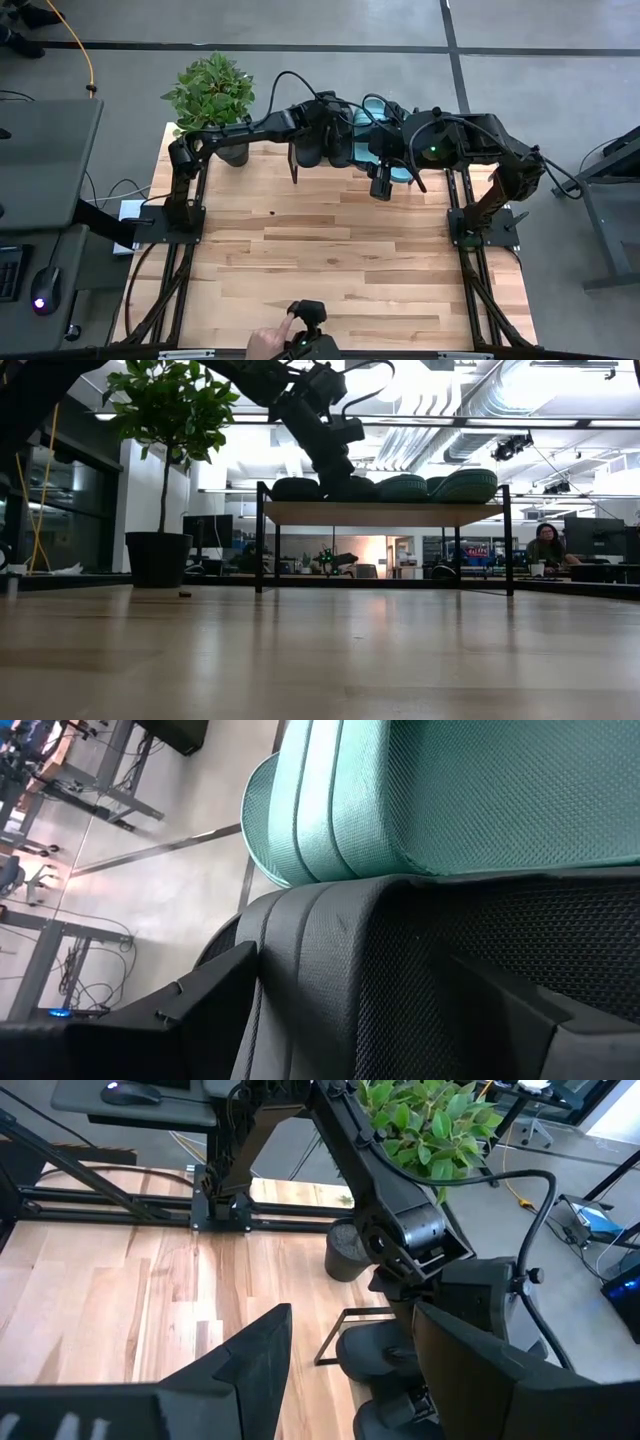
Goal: Pick and place slides into the shelf
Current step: Put the black slide on the shelf, then return to Home Position
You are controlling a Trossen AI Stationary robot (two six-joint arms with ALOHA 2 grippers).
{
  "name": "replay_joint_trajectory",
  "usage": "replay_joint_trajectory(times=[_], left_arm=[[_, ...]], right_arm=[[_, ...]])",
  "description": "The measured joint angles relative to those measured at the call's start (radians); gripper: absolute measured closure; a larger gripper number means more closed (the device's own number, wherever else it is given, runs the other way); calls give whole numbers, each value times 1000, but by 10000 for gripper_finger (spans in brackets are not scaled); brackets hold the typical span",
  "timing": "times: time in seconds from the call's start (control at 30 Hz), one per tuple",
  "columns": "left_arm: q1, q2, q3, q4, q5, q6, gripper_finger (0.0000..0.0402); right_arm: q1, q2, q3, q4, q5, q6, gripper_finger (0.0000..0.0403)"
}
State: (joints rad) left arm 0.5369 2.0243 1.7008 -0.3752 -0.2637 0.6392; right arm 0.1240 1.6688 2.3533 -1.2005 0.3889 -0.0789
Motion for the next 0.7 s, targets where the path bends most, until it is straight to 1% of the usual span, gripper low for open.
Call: replay_joint_trajectory(times=[0.17,0.4,0.7], left_arm=[[-2,0,-3,16,-31,6,115],[-4,-50,-9,23,14,9,115],[-24,-152,-8,-23,18,-9,115]], right_arm=[[0,0,0,0,0,0,201],[0,0,0,0,0,0,201],[0,0,0,4,1,-7,201]])
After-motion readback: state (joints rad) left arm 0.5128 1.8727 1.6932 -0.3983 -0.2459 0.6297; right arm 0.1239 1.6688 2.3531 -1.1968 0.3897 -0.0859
